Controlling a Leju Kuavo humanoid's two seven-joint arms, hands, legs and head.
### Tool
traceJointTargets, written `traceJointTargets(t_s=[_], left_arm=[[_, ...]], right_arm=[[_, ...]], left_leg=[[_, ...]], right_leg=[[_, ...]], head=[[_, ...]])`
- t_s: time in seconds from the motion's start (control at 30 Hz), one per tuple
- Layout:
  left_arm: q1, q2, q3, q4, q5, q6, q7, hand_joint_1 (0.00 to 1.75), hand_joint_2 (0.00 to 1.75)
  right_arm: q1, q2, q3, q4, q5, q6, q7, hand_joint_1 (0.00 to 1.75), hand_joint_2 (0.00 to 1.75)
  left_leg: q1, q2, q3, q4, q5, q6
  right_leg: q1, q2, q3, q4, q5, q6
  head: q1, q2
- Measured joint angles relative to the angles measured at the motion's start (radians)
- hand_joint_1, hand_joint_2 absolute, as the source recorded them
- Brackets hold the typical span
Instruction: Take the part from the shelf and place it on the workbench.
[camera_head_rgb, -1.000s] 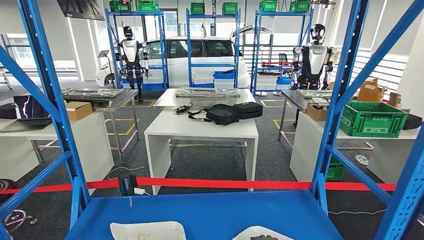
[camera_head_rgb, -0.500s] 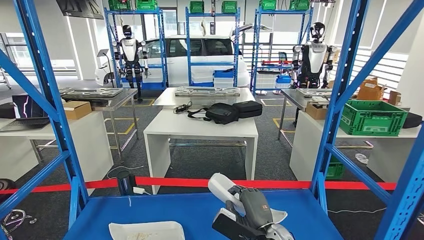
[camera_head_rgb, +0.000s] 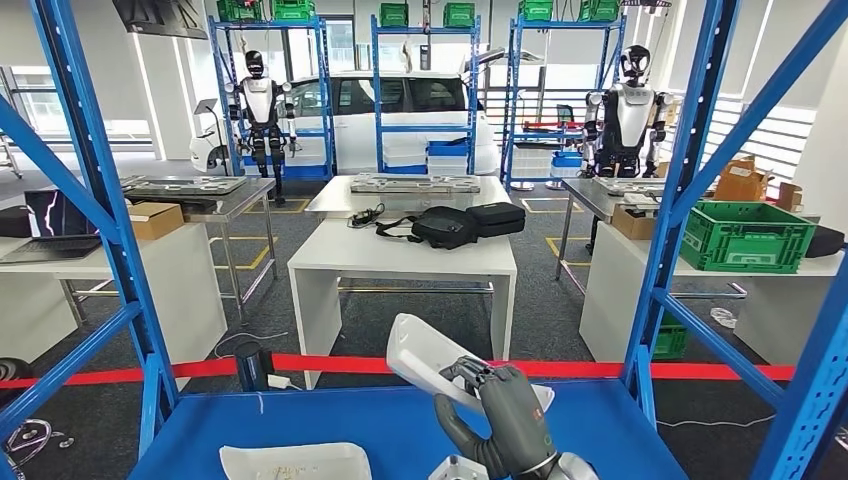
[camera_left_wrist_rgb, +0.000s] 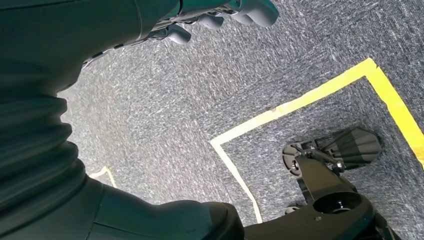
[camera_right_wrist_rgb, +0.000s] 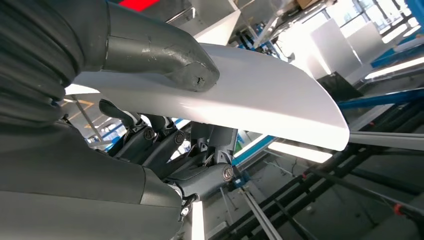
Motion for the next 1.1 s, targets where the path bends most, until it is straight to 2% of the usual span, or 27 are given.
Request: traceJointTargets(t_s=[0.13, 0.2, 0.27, 0.33, 0.37, 0.4, 0.43, 0.5, 0.53, 0.57, 0.67, 0.7, 0.73, 0.77, 0.83, 0.87, 0.9, 0.93, 0.97, 1.0, 1.03, 1.07, 1.1], left_arm=[[-0.002, 0.0, 0.0, 0.0, -0.007, -0.001, 0.01, 0.0, 1.75], [-0.002, 0.0, 0.0, 0.0, -0.007, -0.001, 0.01, 0.0, 1.75], [-0.001, 0.0, 0.0, 0.0, -0.006, 0.0, 0.01, 0.0, 1.75], [0.001, 0.001, 0.001, 0.001, -0.001, 0.0, 0.007, 0.0, 1.75], [0.003, 0.001, 0.003, 0.001, 0.003, 0.001, 0.005, 0.0, 1.75], [0.005, 0.001, 0.005, 0.001, 0.005, 0.002, 0.003, 0.0, 1.75], [0.008, 0.001, 0.008, 0.001, 0.007, 0.003, 0.001, 0.0, 1.75], [0.013, 0.003, 0.013, 0.002, 0.009, 0.005, -0.003, 0.0, 1.75], [0.014, 0.004, 0.015, 0.002, 0.009, 0.006, -0.004, 0.0, 1.75], [0.016, 0.006, 0.017, 0.002, 0.009, 0.008, -0.005, 0.0, 1.75], [0.022, 0.008, 0.022, 0.002, 0.009, 0.012, -0.005, 0.0, 1.75], [0.024, 0.008, 0.023, 0.003, 0.01, 0.013, -0.005, 0.0, 1.75], [0.027, 0.008, 0.024, 0.003, 0.012, 0.014, -0.005, 0.0, 1.75], [0.028, 0.008, 0.025, 0.004, 0.014, 0.015, -0.005, 0.0, 1.75], [0.029, 0.008, 0.025, 0.004, 0.019, 0.016, -0.005, 0.0, 1.75], [0.029, 0.008, 0.026, 0.004, 0.021, 0.017, -0.005, 0.0, 1.75], [0.029, 0.008, 0.026, 0.004, 0.022, 0.018, -0.005, 0.0, 1.75], [0.029, 0.008, 0.027, 0.004, 0.022, 0.019, -0.005, 0.0, 1.75], [0.029, 0.008, 0.028, 0.003, 0.022, 0.019, -0.005, 0.0, 1.75], [0.028, 0.008, 0.028, 0.003, 0.022, 0.02, -0.005, 0.0, 1.75], [0.028, 0.008, 0.028, 0.002, 0.022, 0.02, -0.006, 0.0, 1.75], [0.027, 0.009, 0.029, 0.002, 0.022, 0.02, -0.006, 0.0, 1.75], [0.026, 0.009, 0.029, 0.001, 0.022, 0.021, -0.007, 0.0, 1.75]], right_arm=[[0.025, -0.017, 0.009, -0.051, 0.006, 0.0, 0.014, 1.75, 1.75], [0.033, -0.022, 0.014, -0.069, 0.006, 0.0, 0.015, 1.75, 1.75], [0.037, -0.025, 0.019, -0.08, 0.006, 0.001, 0.016, 1.75, 1.75], [0.04, -0.027, 0.024, -0.083, 0.004, 0.006, 0.016, 1.75, 1.75], [0.042, -0.028, 0.027, -0.083, 0.0, 0.01, 0.015, 1.75, 1.75], [0.041, -0.028, 0.03, -0.083, -0.005, 0.013, 0.013, 1.75, 1.75], [0.04, -0.028, 0.034, -0.083, -0.01, 0.016, 0.011, 1.75, 1.75], [0.033, -0.028, 0.041, -0.083, -0.017, 0.02, 0.009, 1.75, 1.75], [0.03, -0.029, 0.044, -0.083, -0.019, 0.021, 0.008, 1.75, 1.75], [0.027, -0.029, 0.047, -0.082, -0.022, 0.021, 0.008, 1.75, 1.75], [0.02, -0.028, 0.053, -0.081, -0.028, 0.022, 0.006, 1.75, 1.75], [0.016, -0.027, 0.056, -0.081, -0.029, 0.023, 0.006, 1.75, 1.75], [0.012, -0.026, 0.06, -0.081, -0.029, 0.024, 0.007, 1.75, 1.75], [0.008, -0.024, 0.063, -0.08, -0.03, 0.025, 0.008, 1.75, 1.75], [0.004, -0.02, 0.07, -0.079, -0.029, 0.03, 0.012, 1.75, 1.75], [0.004, -0.018, 0.073, -0.077, -0.029, 0.032, 0.015, 1.75, 1.75], [0.003, -0.017, 0.077, -0.075, -0.029, 0.034, 0.016, 1.75, 1.75], [0.003, -0.016, 0.081, -0.074, -0.029, 0.036, 0.017, 1.75, 1.75], [0.001, -0.015, 0.084, -0.073, -0.029, 0.037, 0.018, 1.75, 1.75], [-0.001, -0.015, 0.087, -0.073, -0.029, 0.037, 0.018, 1.75, 1.75], [-0.004, -0.014, 0.09, -0.073, -0.029, 0.038, 0.018, 1.75, 1.75], [-0.007, -0.013, 0.092, -0.073, -0.029, 0.038, 0.018, 1.75, 1.75], [-0.009, -0.012, 0.094, -0.072, -0.029, 0.038, 0.018, 1.75, 1.75]], left_leg=[[-0.004, 0.001, 0.0, 0.0, 0.0, 0.01], [0.001, 0.005, 0.003, -0.011, 0.007, 0.02], [0.006, 0.009, 0.004, -0.021, 0.014, 0.027], [0.007, 0.012, -0.001, -0.021, 0.017, 0.028], [0.007, 0.012, -0.005, -0.02, 0.019, 0.026], [0.009, 0.013, -0.009, -0.018, 0.022, 0.023], [0.012, 0.013, -0.014, -0.015, 0.024, 0.019], [0.017, 0.011, -0.024, -0.007, 0.03, 0.008], [0.019, 0.009, -0.028, -0.004, 0.034, 0.001], [0.018, 0.007, -0.031, -0.002, 0.039, -0.008], [0.02, 0.002, -0.036, -0.008, 0.058, -0.035], [0.022, 0.003, -0.042, -0.004, 0.048, -0.042], [0.024, 0.004, -0.053, 0.018, 0.019, -0.046], [0.025, 0.005, -0.069, 0.062, -0.025, -0.048], [0.024, 0.006, -0.103, 0.191, -0.117, -0.051], [0.024, 0.006, -0.11, 0.247, -0.137, -0.051], [0.023, 0.006, -0.104, 0.274, -0.136, -0.05], [0.022, 0.006, -0.079, 0.265, -0.118, -0.046], [0.02, 0.006, -0.036, 0.22, -0.096, -0.04], [0.017, 0.006, 0.018, 0.151, -0.086, -0.033], [0.014, 0.005, 0.071, 0.078, -0.087, -0.027], [0.01, 0.004, 0.108, 0.023, -0.093, -0.022], [0.005, 0.004, 0.128, -0.01, -0.102, -0.018]], right_leg=[[-0.004, 0.001, 0.003, -0.002, 0.0, 0.01], [-0.004, 0.0, -0.003, 0.015, -0.016, 0.015], [-0.005, -0.002, -0.039, 0.097, -0.073, 0.019], [-0.007, -0.003, -0.098, 0.228, -0.135, 0.025], [-0.008, -0.003, -0.117, 0.27, -0.145, 0.027], [-0.01, -0.004, -0.118, 0.276, -0.134, 0.029], [-0.012, -0.005, -0.099, 0.239, -0.105, 0.031], [-0.015, -0.005, -0.028, 0.106, -0.043, 0.034], [-0.014, -0.002, -0.005, 0.058, -0.023, 0.031], [-0.012, 0.0, 0.006, 0.031, -0.015, 0.024], [-0.008, 0.003, -0.011, 0.029, -0.002, -0.006], [-0.008, 0.002, -0.018, 0.028, 0.007, -0.016], [-0.008, 0.0, -0.028, 0.026, 0.017, -0.026], [-0.008, -0.001, -0.039, 0.025, 0.028, -0.034], [-0.004, -0.003, -0.062, 0.026, 0.046, -0.041], [-0.001, -0.004, -0.074, 0.026, 0.055, -0.041], [0.002, -0.005, -0.086, 0.026, 0.064, -0.041], [0.004, -0.006, -0.097, 0.027, 0.073, -0.04], [0.006, -0.006, -0.107, 0.027, 0.081, -0.039], [0.007, -0.006, -0.115, 0.027, 0.089, -0.036], [0.008, -0.006, -0.121, 0.028, 0.096, -0.032], [0.008, -0.007, -0.124, 0.027, 0.103, -0.027], [0.008, -0.007, -0.126, 0.026, 0.11, -0.021]], head=[[0.0, 0.0], [0.0, 0.0], [0.002, 0.0], [0.003, 0.0], [0.003, 0.0], [0.003, 0.0], [0.003, 0.0], [0.003, 0.0], [0.003, 0.0], [0.003, 0.0], [0.0, 0.0], [-0.001, 0.0], [-0.001, 0.0], [-0.002, 0.0], [-0.004, 0.0], [-0.004, 0.0], [-0.005, 0.0], [-0.005, 0.0], [-0.005, 0.0], [-0.005, 0.0], [-0.005, 0.0], [-0.005, 0.0], [-0.005, 0.0]])
